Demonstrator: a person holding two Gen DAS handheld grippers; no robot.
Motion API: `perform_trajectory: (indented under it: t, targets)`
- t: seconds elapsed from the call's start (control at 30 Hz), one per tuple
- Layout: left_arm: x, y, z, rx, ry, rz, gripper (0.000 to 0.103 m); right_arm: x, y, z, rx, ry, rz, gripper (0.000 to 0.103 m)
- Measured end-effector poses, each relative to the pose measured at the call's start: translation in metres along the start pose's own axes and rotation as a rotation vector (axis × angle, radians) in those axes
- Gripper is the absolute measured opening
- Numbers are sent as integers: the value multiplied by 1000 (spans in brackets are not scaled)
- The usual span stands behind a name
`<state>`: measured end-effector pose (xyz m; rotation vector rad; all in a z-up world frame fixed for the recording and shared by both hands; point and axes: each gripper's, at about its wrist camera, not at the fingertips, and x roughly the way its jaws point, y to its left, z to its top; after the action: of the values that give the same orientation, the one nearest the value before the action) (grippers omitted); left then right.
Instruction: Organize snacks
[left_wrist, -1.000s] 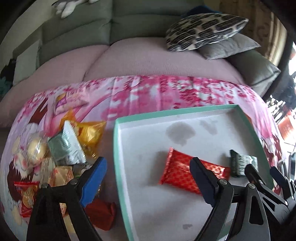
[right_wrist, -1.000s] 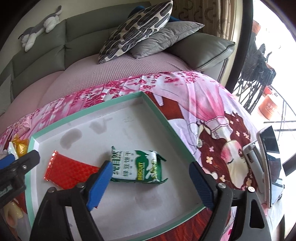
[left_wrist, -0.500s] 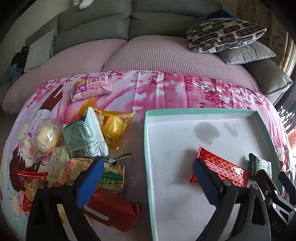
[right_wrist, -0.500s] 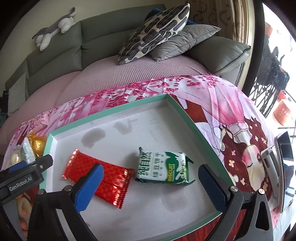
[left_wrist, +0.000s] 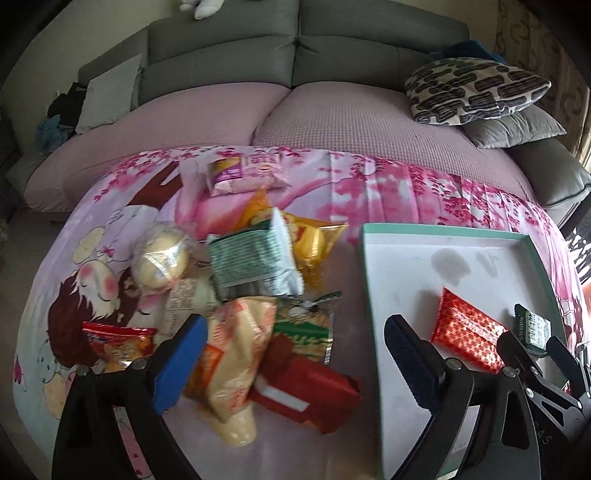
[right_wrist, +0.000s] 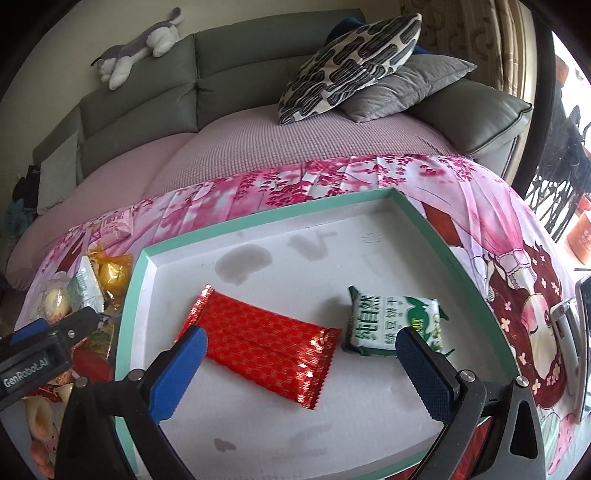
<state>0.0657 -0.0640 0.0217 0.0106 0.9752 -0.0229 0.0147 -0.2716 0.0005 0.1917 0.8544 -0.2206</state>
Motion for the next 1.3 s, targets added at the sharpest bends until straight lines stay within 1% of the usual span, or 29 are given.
perform_trajectory:
  t: [0.13, 0.27, 0.4, 0.53, 0.63, 0.73, 0.83, 0.87, 0.9, 0.97, 1.03, 1.07, 1.13, 1.2, 1.23, 1.3]
  targets:
    - [-12, 22, 0, -18, -14, 18, 97, -4, 20, -2, -22, 2, 45, 103]
    - [-28, 49, 5, -59, -44, 10, 97, -9, 46, -7, -74, 2, 72, 103]
    - [-36, 76, 6, -107, -57, 15, 96, -13, 72, -13, -120, 11, 117, 103]
    - [-34, 105, 3, -173, -40, 27, 96, -15, 98, -20, -177, 17, 144, 103]
    - [-26, 125, -2, -227, -8, 24, 97, -16, 117, -27, -228, 22, 159, 102]
    - [-17, 138, -8, -273, 29, 9, 96, -14, 133, -33, -266, 36, 185, 97]
    - [-5, 145, -12, -292, 67, 17, 96, -13, 146, -39, -299, 50, 204, 93]
    - [-1, 147, -15, -298, 80, 22, 96, -13, 150, -41, -310, 50, 210, 89]
    - [2, 148, -17, -301, 91, 26, 96, -14, 154, -42, -326, 47, 215, 85]
    - [10, 151, -21, -324, 115, 27, 96, -16, 162, -43, -357, 33, 223, 83]
    - [17, 155, -25, -352, 135, 12, 96, -17, 168, -45, -383, 20, 227, 81]
    - [20, 157, -26, -358, 140, 7, 96, -17, 171, -46, -394, 15, 228, 77]
    - [24, 156, -28, -357, 146, 14, 92, -14, 175, -47, -413, 13, 222, 74]
    - [27, 155, -29, -354, 156, 8, 79, -10, 178, -49, -428, 18, 216, 73]
    - [30, 154, -30, -355, 166, -1, 77, -9, 178, -50, -434, 22, 218, 72]
    - [33, 154, -30, -355, 174, -6, 66, -6, 181, -52, -450, 31, 227, 72]
